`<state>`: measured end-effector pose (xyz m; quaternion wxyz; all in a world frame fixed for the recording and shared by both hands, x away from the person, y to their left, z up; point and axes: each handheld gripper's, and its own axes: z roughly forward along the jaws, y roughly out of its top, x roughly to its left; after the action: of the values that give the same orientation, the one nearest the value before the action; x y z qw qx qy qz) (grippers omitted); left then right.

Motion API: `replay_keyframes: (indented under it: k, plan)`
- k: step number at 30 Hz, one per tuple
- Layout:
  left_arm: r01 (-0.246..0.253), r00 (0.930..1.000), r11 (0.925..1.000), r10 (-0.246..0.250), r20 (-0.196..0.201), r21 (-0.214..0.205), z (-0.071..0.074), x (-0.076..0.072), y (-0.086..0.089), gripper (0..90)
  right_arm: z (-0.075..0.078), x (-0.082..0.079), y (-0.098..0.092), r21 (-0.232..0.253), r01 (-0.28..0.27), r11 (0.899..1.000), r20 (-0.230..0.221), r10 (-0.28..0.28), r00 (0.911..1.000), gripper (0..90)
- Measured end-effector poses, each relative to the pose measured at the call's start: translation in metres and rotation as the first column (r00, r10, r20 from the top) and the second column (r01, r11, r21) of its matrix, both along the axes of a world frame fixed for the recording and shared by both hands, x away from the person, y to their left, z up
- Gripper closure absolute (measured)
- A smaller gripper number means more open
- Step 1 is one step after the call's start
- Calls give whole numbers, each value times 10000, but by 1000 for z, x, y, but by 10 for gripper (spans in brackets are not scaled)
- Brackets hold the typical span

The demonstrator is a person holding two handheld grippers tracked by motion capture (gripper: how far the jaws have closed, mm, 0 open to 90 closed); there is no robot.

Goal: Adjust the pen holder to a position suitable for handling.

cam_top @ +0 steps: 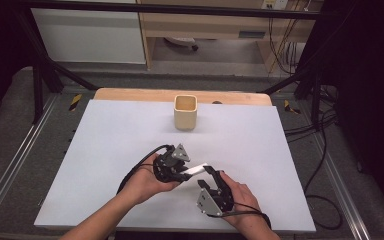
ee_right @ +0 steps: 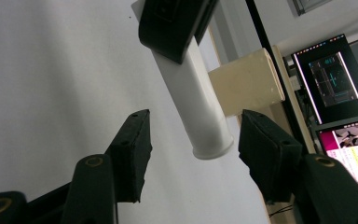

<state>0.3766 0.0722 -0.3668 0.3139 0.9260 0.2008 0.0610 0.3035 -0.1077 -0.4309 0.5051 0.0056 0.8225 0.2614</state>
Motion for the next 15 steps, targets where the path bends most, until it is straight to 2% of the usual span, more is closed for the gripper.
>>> replay_keyframes:
  k: [1, 5, 8, 10, 15]
  plan:
    - [22, 10000, 10000, -22, 12, -3, 0, 0, -1, 716, -1, -1, 1, -198, -7, 9998, 128, 10, 9999, 464]
    - [92, 9999, 10000, -92, -73, -13, -1, -1, -3, 717, -2, -2, 3, -443, 24, 9990, 464, -4, 9989, 481]
    - [66, 9998, 9999, -68, -182, -109, -1, -1, -4, 716, -1, -5, 5, -902, -130, 9958, 834, 205, 9963, 505]
    - [80, 9997, 9999, -83, -218, -138, 0, -2, -4, 717, -1, -6, 5, -989, -115, 9950, 929, 207, 9955, 511]
    - [193, 9994, 9997, -197, -268, -141, 0, -4, -8, 716, -4, -7, 7, -1697, -121, 9854, 1298, 345, 9909, 542]
